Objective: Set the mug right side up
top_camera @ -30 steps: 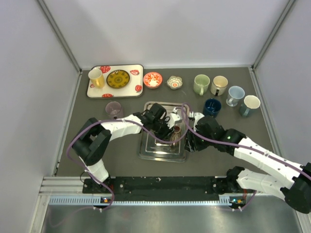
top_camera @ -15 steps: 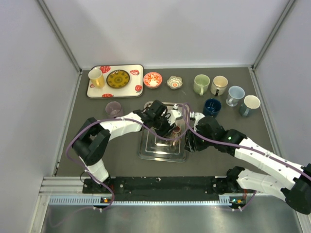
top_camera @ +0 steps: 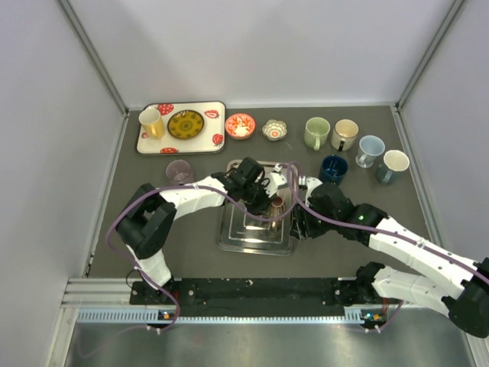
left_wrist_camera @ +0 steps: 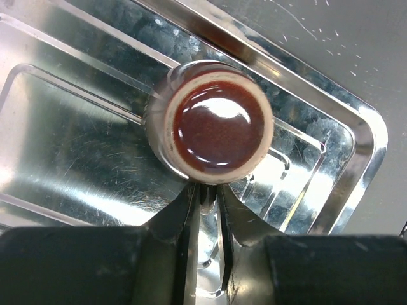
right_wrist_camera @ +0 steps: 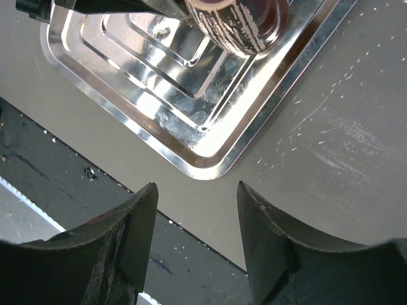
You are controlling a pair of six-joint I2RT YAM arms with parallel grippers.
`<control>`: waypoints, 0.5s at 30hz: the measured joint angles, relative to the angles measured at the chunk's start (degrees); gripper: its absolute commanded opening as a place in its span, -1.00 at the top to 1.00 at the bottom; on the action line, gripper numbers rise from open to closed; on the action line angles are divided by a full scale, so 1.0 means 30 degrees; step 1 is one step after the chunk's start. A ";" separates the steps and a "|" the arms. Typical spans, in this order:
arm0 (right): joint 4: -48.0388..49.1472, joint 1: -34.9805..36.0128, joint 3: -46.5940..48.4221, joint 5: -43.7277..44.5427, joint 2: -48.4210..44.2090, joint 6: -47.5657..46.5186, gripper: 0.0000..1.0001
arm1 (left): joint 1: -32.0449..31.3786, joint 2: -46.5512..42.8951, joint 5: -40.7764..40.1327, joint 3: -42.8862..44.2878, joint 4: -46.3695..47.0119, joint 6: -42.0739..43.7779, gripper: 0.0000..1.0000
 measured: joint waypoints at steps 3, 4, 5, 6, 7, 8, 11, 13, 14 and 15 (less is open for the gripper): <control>0.0000 0.0000 0.0000 -0.0073 -0.0007 0.0058 -0.08 | 0.0000 0.0000 0.0022 0.0000 0.0007 0.0015 0.88; 0.0000 0.0000 0.0000 -0.0102 -0.0007 0.0109 -0.08 | 0.0000 0.0000 0.0036 0.0000 0.0015 0.0015 0.91; 0.0000 0.0000 0.0000 -0.0138 -0.0029 0.0138 -0.08 | 0.0000 0.0000 0.0058 0.0000 0.0036 0.0007 1.00; -0.0007 0.0000 0.0000 -0.0160 -0.0087 0.0160 -0.08 | 0.0000 0.0000 0.0073 0.0000 0.0051 0.0007 1.00; -0.0007 0.0000 0.0000 -0.0189 -0.0168 0.0182 -0.08 | 0.0000 0.0000 0.0080 0.0000 0.0058 -0.0029 1.00; -0.0022 0.0000 0.0000 -0.0219 -0.0284 0.0189 -0.08 | 0.0000 0.0000 0.0080 -0.0007 0.0087 -0.0022 1.00; -0.0175 0.0000 0.0000 -0.0284 -0.0714 0.0299 -0.07 | -0.0022 -0.0117 0.0051 -0.0255 0.0437 -0.0160 1.00; -0.0342 0.0000 0.0000 -0.0277 -0.1035 0.0342 -0.08 | -0.0022 -0.0321 -0.0073 -0.0452 0.0503 -0.0466 1.00; -0.0379 0.0000 0.0000 -0.0277 -0.1246 0.0364 -0.08 | -0.0022 -0.0459 -0.0219 -0.0583 0.0503 -0.0656 1.00; -0.0423 0.0000 0.0000 -0.0270 -0.1450 0.0430 -0.08 | -0.0022 -0.0627 -0.0372 -0.0729 0.0503 -0.0918 1.00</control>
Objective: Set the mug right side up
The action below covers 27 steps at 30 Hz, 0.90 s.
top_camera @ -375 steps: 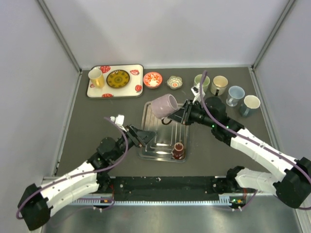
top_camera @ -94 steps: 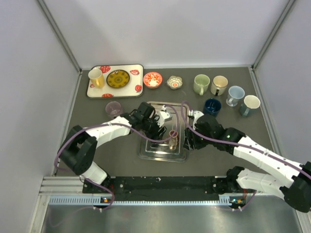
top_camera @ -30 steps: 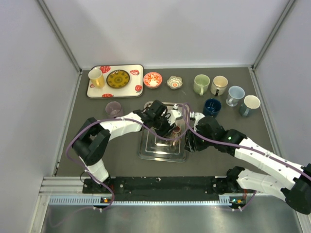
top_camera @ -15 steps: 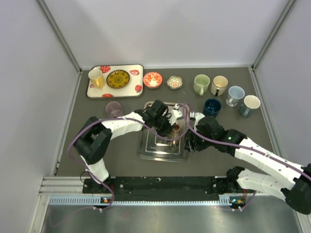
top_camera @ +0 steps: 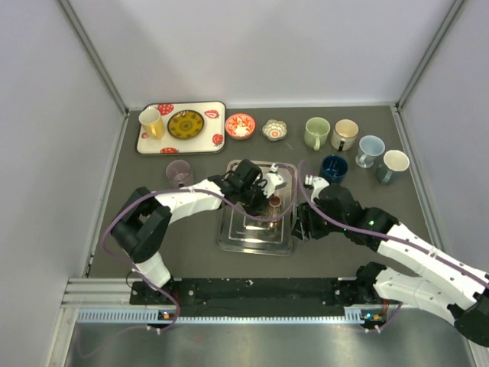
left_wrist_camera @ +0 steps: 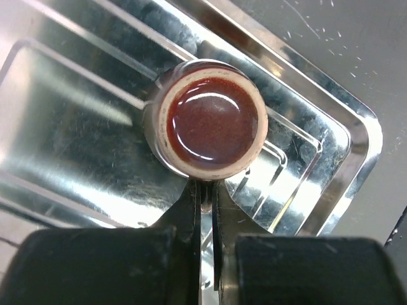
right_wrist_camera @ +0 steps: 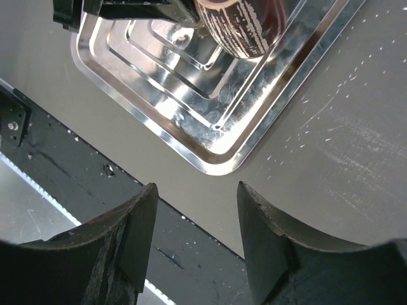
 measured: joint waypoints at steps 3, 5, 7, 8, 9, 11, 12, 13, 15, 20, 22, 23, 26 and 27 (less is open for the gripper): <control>-0.0044 0.0000 0.0000 0.0022 -0.0648 0.0211 -0.07 | -0.0044 -0.0597 -0.0510 -0.0525 -0.0007 -0.0867 1.00; -0.0066 0.0000 0.0000 0.0044 -0.0933 0.0306 -0.07 | -0.0087 -0.1107 -0.0831 -0.1027 0.0044 -0.1625 1.00; -0.0080 0.0000 0.0000 0.0080 -0.1056 0.0459 -0.07 | -0.0160 -0.1566 -0.1246 -0.1457 0.0051 -0.2382 1.00; -0.0073 0.0000 0.0000 0.0087 -0.1064 0.0568 -0.07 | -0.0233 -0.1770 -0.1523 -0.1625 0.0058 -0.2805 1.00; -0.0029 0.0000 -0.0036 0.0087 -0.1056 0.0641 -0.07 | -0.0306 -0.1916 -0.1763 -0.1770 0.0066 -0.3206 1.00; 0.0117 0.0000 -0.0299 0.0080 -0.1064 0.0801 -0.06 | -0.0495 -0.2127 -0.2310 -0.1989 0.0102 -0.4000 1.00; 0.0204 0.0000 -0.0474 0.0080 -0.1064 0.0918 -0.06 | -0.0627 -0.2208 -0.2718 -0.2076 0.0168 -0.4393 1.00; 0.0240 0.0000 -0.0619 0.0080 -0.1064 0.1005 -0.06 | -0.0765 -0.2244 -0.3140 -0.2149 0.0240 -0.4758 1.00; 0.0597 0.0000 -0.1035 0.0044 -0.1064 0.1297 -0.06 | -0.1151 -0.2280 -0.4211 -0.2317 0.0568 -0.5858 1.00; 0.1829 0.0000 -0.2222 -0.0211 -0.1355 0.2076 -0.06 | -0.1668 -0.3118 -0.6011 -0.3643 0.2127 -0.8342 1.00; 0.2448 0.0000 -0.2798 -0.0415 -0.1785 0.2397 -0.06 | -0.1676 -0.4051 -0.6557 -0.4685 0.2732 -0.9311 1.00; 0.2623 0.0000 -0.3024 -0.0517 -0.1982 0.2492 -0.06 | -0.1683 -0.4554 -0.6790 -0.5173 0.2943 -0.9712 1.00; 0.3439 0.0000 -0.3847 -0.0925 -0.2820 0.2929 -0.07 | -0.1705 -0.6047 -0.7300 -0.6441 0.3687 -1.0739 1.00; 0.3781 0.0000 -0.4109 -0.1115 -0.3075 0.3089 -0.08 | -0.1727 -0.6601 -0.7453 -0.6841 0.4014 -1.1118 1.00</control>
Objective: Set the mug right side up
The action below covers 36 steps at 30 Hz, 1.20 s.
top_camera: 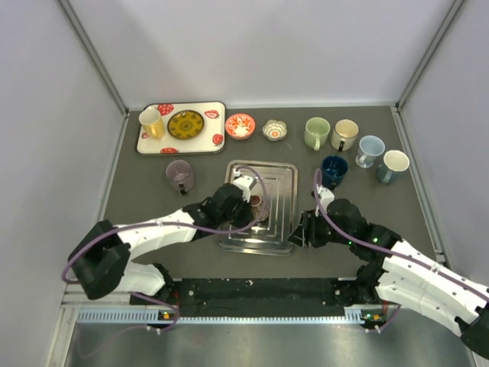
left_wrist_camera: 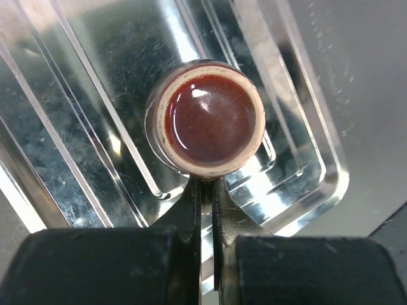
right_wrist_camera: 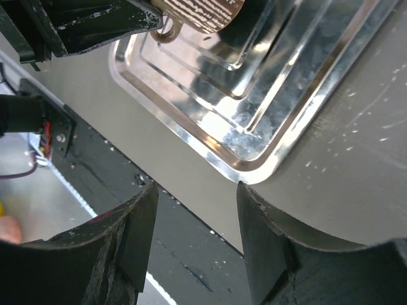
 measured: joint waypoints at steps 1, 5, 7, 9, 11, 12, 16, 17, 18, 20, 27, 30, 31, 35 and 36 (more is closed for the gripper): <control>0.0386 0.0000 -0.0255 -0.0197 -0.0248 0.0160 -0.09 | -0.0015 -0.0568 -0.0087 -0.0372 0.0328 -0.0328 1.00; 0.2200 0.0000 -0.1311 -0.1144 -0.0882 0.1049 -0.15 | -0.0022 -0.2594 -0.0160 -0.1610 0.2011 -0.1668 1.00; 0.3388 0.0000 -0.1887 -0.1843 -0.1071 0.1632 -0.19 | -0.0044 -0.3657 -0.0073 -0.2011 0.2725 -0.2470 1.00; 0.4415 0.0000 -0.2237 -0.2448 -0.1144 0.2186 -0.22 | -0.0109 -0.4743 -0.0029 -0.2288 0.3534 -0.3169 1.00; 0.5625 0.0000 -0.2455 -0.3096 -0.1166 0.2820 -0.24 | -0.0168 -0.5829 -0.0022 -0.2521 0.4401 -0.3876 1.00; 0.6521 0.0000 -0.2623 -0.3475 -0.1202 0.3191 -0.25 | -0.0168 -0.6368 -0.0022 -0.2608 0.4787 -0.4226 1.00; 0.9989 0.0000 -0.3300 -0.4524 -0.1384 0.4663 -0.32 | -0.0168 -0.8102 0.0430 -0.3162 0.7031 -0.5763 1.00; 1.0848 0.0000 -0.3504 -0.4670 -0.1472 0.5100 -0.33 | -0.0175 -0.8444 0.0576 -0.3344 0.7701 -0.6207 1.00; 1.1584 0.0000 -0.3621 -0.4692 -0.1566 0.5450 -0.35 | -0.0189 -0.8699 0.0801 -0.3483 0.8276 -0.6659 1.00; 1.3019 0.0000 -0.3774 -0.4648 -0.1756 0.6178 -0.36 | -0.0240 -0.8925 0.1333 -0.3599 0.9173 -0.7497 1.00; 1.7187 0.0000 -0.3883 -0.4459 -0.1902 0.7825 -0.37 | -0.0554 -0.9122 0.2521 -0.3606 1.0469 -0.9173 1.00; 1.8090 0.0000 -0.3876 -0.4386 -0.1902 0.8174 -0.36 | -0.0590 -0.9151 0.2878 -0.3606 1.1001 -0.9602 1.00; 1.8229 0.0000 -0.3876 -0.4357 -0.1902 0.8218 -0.36 | -0.0612 -0.9151 0.2987 -0.3606 1.1191 -0.9785 1.00; 1.8673 0.0000 -0.3840 -0.4167 -0.1836 0.8335 -0.34 | -0.0903 -0.9151 0.3228 -0.3606 1.1577 -1.0142 1.00; 1.8731 0.0000 -0.3810 -0.4153 -0.1792 0.8335 -0.33 | -0.0991 -0.9151 0.3293 -0.3606 1.1628 -1.0214 1.00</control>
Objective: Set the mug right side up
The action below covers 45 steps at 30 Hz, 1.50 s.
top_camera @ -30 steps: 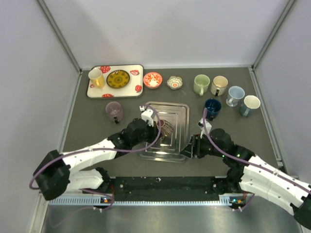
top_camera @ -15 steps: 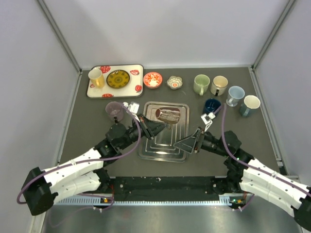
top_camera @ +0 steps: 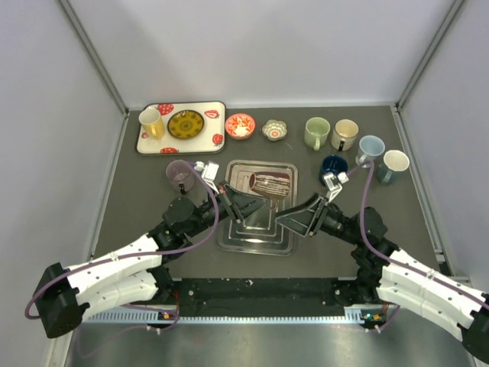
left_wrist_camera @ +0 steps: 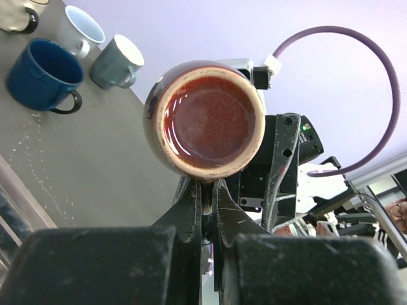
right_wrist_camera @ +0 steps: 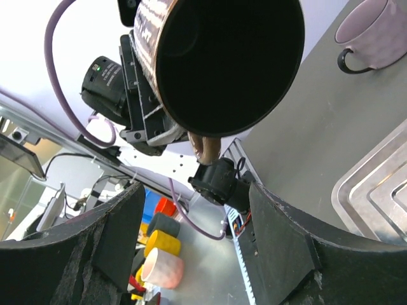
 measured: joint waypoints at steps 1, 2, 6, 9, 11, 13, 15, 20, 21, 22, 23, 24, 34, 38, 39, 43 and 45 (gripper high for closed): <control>0.0015 0.0000 0.0029 0.0029 0.0044 0.0000 -0.32 | -0.0095 0.0000 0.0044 0.0000 0.0058 -0.0066 1.00; 0.0029 0.0000 0.0073 0.0080 0.0095 -0.0007 -0.32 | -0.0160 0.0000 0.0066 0.0000 0.0087 -0.0117 1.00; -0.0029 -0.0029 0.0437 0.0153 0.0277 -0.0073 -0.24 | -0.0466 0.0000 0.0182 0.0000 0.0153 -0.0219 1.00; -0.0087 -0.0138 0.0962 0.0189 0.0495 -0.0189 -0.18 | -0.0678 0.0000 0.0197 0.0000 0.0153 -0.0255 1.00; -0.0080 -0.0248 0.1260 0.0189 0.0576 -0.0248 -0.12 | -0.0794 0.0000 0.0197 0.0000 0.0160 -0.0262 1.00; -0.0095 -0.0277 0.1450 0.0182 0.0729 -0.0328 -0.07 | -0.0845 -0.0015 0.0168 0.0000 0.0408 -0.0270 1.00; -0.0117 -0.0284 0.1610 0.0175 0.0962 -0.0379 -0.01 | -0.0882 -0.0015 0.0109 0.0000 0.0495 -0.0262 1.00; -0.0109 -0.0291 0.1617 0.0117 0.1443 -0.0379 0.18 | -0.1049 -0.0015 0.0124 0.0000 0.0532 -0.0262 1.00; -0.0109 -0.0291 0.1617 0.0117 0.1486 -0.0386 0.20 | -0.1100 -0.0015 0.0117 0.0000 0.0539 -0.0262 1.00; -0.0117 -0.0291 0.1617 0.0087 0.1515 -0.0364 0.23 | -0.1129 -0.0015 0.0080 0.0000 0.0546 -0.0255 1.00; -0.0102 -0.0291 0.1632 0.0087 0.1515 -0.0379 0.31 | -0.1129 -0.0015 0.0036 0.0000 0.0554 -0.0262 1.00; -0.0124 -0.0291 0.1668 0.0044 0.1530 -0.0372 0.34 | -0.1137 -0.0015 0.0022 0.0000 0.0583 -0.0262 1.00; 0.1195 -0.0466 0.1734 -0.0299 0.1953 0.0335 1.00 | -0.1188 -0.0007 -0.0415 0.0000 0.1268 -0.0284 1.00; 0.1450 -0.0503 0.1734 -0.0393 0.1953 0.0240 1.00 | -0.1217 -0.0051 -0.0474 0.0000 0.1443 -0.0386 0.97; 0.1297 -0.0503 0.1785 -0.0415 0.1938 0.0146 1.00 | -0.1217 -0.0073 -0.0481 0.0000 0.1399 -0.0342 0.93; 0.0313 -0.0495 0.2295 -0.0546 0.1719 -0.0444 1.00 | -0.1304 -0.0277 -0.0597 -0.0044 0.1392 -0.0211 0.58; 0.0022 -0.0481 0.2368 -0.0721 0.1559 -0.0692 1.00 | -0.1406 -0.0393 -0.0597 -0.0124 0.1392 -0.0080 0.45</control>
